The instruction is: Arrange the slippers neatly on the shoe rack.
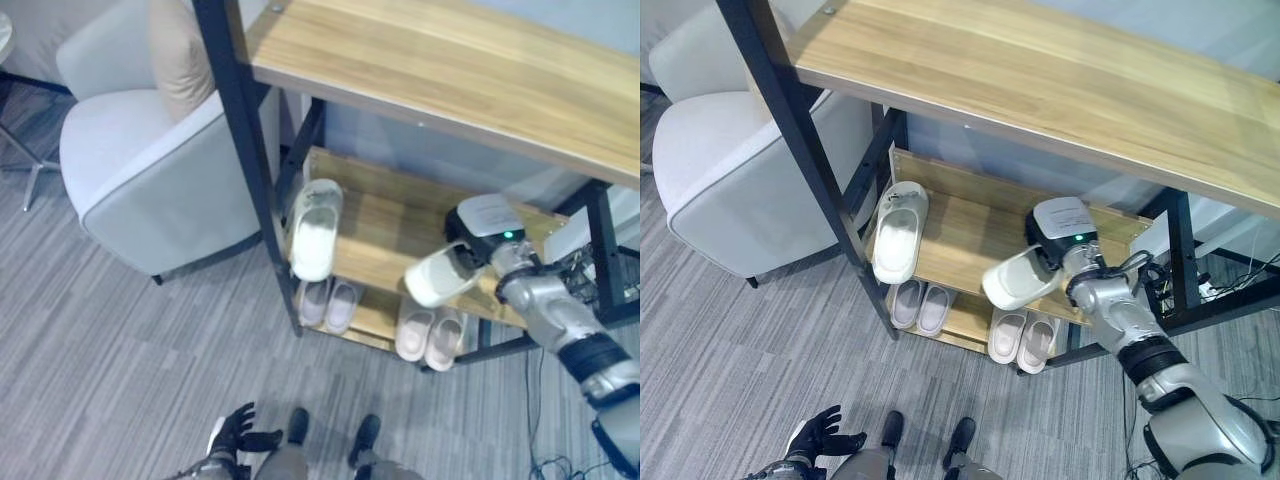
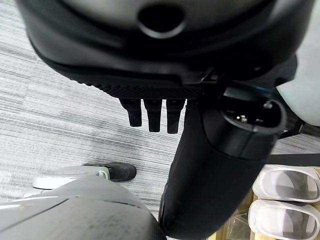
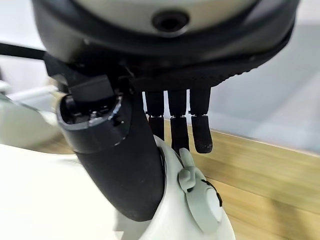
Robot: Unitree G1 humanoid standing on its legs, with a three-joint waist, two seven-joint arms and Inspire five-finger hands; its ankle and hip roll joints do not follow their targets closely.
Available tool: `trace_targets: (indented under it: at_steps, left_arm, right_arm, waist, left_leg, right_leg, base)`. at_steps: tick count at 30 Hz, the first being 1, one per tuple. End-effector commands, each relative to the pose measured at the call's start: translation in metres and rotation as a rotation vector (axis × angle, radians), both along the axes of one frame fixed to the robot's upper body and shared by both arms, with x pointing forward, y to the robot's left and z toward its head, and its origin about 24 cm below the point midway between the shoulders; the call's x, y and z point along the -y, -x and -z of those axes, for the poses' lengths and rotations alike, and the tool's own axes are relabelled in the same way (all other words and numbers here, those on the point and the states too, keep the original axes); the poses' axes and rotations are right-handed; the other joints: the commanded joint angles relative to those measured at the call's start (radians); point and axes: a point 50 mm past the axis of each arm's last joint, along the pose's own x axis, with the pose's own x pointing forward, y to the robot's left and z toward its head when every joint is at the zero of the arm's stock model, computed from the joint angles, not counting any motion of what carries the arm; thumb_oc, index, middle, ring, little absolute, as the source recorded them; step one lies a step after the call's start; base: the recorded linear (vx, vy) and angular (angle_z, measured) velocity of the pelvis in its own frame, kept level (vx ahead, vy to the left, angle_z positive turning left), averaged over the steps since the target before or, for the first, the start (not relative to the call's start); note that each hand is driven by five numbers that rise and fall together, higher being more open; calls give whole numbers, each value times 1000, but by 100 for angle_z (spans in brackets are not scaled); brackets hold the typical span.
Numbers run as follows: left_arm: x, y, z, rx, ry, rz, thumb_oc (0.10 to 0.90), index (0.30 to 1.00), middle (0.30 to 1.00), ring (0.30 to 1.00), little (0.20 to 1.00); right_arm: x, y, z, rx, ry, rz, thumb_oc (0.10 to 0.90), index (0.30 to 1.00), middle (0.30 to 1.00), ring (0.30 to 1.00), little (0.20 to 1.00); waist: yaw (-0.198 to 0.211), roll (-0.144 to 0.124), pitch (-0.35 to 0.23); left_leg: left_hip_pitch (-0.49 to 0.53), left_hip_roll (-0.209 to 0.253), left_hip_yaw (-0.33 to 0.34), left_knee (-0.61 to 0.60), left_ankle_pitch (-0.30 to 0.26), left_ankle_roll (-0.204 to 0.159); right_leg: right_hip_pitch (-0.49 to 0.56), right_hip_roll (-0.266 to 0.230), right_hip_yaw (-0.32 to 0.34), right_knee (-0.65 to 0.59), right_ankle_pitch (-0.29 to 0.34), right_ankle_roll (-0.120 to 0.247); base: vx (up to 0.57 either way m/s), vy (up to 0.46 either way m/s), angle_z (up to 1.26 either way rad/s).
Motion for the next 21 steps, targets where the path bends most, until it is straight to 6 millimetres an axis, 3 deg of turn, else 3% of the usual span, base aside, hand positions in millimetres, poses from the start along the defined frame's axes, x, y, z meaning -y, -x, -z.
trace_targets:
  at_steps: [1,4,8,13,21]
  left_arm:
    - [6,1,2,-13,-31,100,800,900,900,900,900]
    - [0,2,1,-19,-45,92,800,900,900,900,900]
    - [-4,2,0,-15,-61,93,800,900,900,900,900]
    - [-9,-1,-2,-5,-77,94,800,900,900,900,900]
    - [-8,-9,-6,22,-78,109,800,900,900,900,900]
  right_arm:
    - [-16,-11,-66,259,-78,-60,400,300,300,300,300]
    - [-29,-15,-76,289,-68,-95,400,300,300,300,300]
    - [-29,-18,-82,320,6,-94,400,300,300,300,300]
    - [-13,-23,-85,328,102,-39,400,300,300,300,300]
    - [11,-26,-93,339,216,32,400,300,300,300,300]
  waist:
    - [57,-30,-49]
    - [80,-46,-37]
    - [105,-59,-24]
    - [144,-73,-5]
    - [168,-72,15]
  left_leg:
    - [-8,28,-16,-24,-44,-42]
    - [-13,29,-29,-20,-42,-42]
    - [-24,28,-47,-16,-38,-43]
    - [-50,18,-89,-11,-29,-45]
    - [-84,2,-122,4,-22,-46]
  right_leg:
    - [66,-79,-14,21,-79,124]
    - [72,-75,-27,22,-83,123]
    - [74,-74,-44,25,-88,122]
    - [76,-77,-82,31,-95,121]
    - [69,-85,-118,45,-101,121]
  base:
    - [-1,-31,11]
    - [6,-28,10]
    - [12,-17,21]
    - [14,-11,29]
    - [7,3,22]
